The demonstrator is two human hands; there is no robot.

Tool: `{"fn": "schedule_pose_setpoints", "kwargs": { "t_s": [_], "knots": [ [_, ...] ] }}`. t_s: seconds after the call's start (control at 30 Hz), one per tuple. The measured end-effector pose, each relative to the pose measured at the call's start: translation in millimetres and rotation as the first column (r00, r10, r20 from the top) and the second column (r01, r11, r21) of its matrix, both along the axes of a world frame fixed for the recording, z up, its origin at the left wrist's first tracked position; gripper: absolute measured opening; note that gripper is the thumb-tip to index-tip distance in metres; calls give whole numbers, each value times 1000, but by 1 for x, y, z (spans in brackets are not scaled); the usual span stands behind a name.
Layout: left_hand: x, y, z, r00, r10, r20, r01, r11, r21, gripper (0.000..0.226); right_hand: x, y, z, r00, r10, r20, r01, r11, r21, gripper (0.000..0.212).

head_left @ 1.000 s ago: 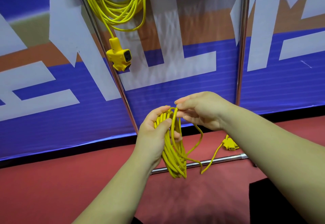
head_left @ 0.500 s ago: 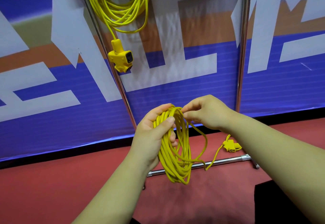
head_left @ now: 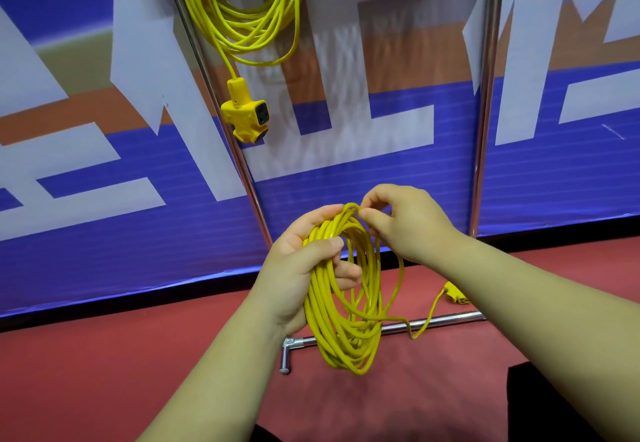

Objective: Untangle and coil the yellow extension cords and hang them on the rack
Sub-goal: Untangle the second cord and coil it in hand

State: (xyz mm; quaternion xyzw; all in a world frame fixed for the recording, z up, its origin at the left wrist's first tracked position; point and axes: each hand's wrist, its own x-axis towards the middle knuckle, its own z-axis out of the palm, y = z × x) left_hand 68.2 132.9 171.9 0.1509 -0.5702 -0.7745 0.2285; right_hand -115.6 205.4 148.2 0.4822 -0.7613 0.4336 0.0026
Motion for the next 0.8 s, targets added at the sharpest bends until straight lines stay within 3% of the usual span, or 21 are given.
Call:
{"fn": "schedule_pose_setpoints", "kwargs": {
  "t_s": [0.1,0.17,0.33,0.47,0.53,0.67,0.8],
  "knots": [
    [-1,1,-1,998,-56,-32,56,998,11,52,0,-5,3,999,12,36,-9,997,-75,7],
    [0,0,-2,997,-60,-50,61,998,15,55,-1,-5,5,987,76,140,-62,993,-102,3],
    [2,-5,1,995,45,-93,-40,998,55,41,-3,0,5,867,334,371,-310,943,-124,24],
    [2,-16,3,977,181,-112,-175,983,63,42,-3,0,-2,891,235,388,-192,970,-148,18],
    [5,-23,5,963,233,-134,-225,972,74,42,-5,2,-8,914,153,377,-129,988,-88,16],
    [12,-35,9,945,274,-178,-259,960,104,40,-3,7,-35,883,234,408,-319,935,154,33],
    [18,-47,9,925,329,-189,-300,939,166,32,3,6,-71,878,258,403,-408,844,349,31]
  ]
}}
